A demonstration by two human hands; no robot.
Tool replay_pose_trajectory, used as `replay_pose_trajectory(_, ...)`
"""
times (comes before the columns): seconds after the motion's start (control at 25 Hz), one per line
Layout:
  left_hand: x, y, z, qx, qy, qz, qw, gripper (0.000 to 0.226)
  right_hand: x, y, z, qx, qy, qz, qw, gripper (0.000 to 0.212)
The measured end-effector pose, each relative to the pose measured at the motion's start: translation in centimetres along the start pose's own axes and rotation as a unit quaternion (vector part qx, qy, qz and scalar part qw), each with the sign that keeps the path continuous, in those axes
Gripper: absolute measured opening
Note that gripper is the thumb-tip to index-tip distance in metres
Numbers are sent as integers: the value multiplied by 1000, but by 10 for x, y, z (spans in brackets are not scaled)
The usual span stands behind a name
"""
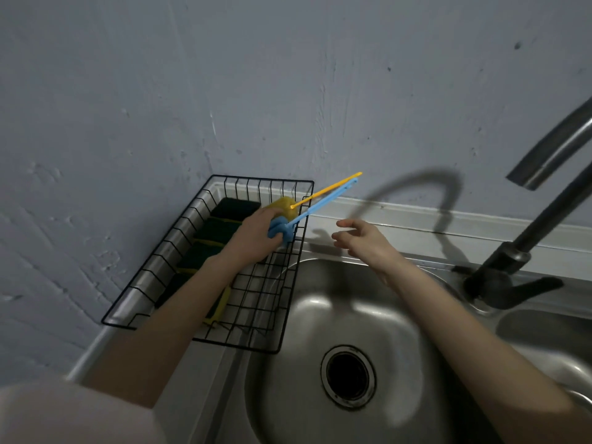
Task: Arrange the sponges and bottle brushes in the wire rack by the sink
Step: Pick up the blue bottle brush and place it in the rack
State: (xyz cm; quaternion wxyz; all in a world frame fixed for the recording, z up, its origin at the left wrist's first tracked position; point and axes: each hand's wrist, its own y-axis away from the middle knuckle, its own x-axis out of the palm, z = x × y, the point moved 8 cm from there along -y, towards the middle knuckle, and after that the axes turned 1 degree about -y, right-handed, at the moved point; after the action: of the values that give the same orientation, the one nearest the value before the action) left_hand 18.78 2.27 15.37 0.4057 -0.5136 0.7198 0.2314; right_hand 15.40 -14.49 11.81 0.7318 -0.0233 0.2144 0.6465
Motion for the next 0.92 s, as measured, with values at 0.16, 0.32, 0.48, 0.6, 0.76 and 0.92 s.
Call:
replay_pose_trajectory(0.16, -1, 25, -33, 36, -13, -10, 999, 32, -17, 29, 0, -19, 25, 3, 999, 37)
replay_pose_trajectory(0.32, 14, 46, -65, 45, -6, -6, 999, 41, -43, 60, -6, -31, 41, -4, 999, 37)
replay_pose_trajectory(0.48, 37, 65, -106, 73, -10, 0, 997, 40, -74, 86, -21, -40, 55, -14, 998, 36)
replay_pose_trajectory(0.6, 61, 77, -138, 95, -22, 14, 995, 39, -103, 101, -38, -41, 66, -21, 997, 34)
replay_pose_trajectory(0.76, 101, 93, -183, 104, -12, 49, 993, 40, -143, 117, -64, -27, 57, -22, 998, 32)
replay_pose_trajectory(0.92, 148, 108, -221, 102, -5, 85, 991, 37, -176, 128, -94, -21, 50, -17, 998, 33)
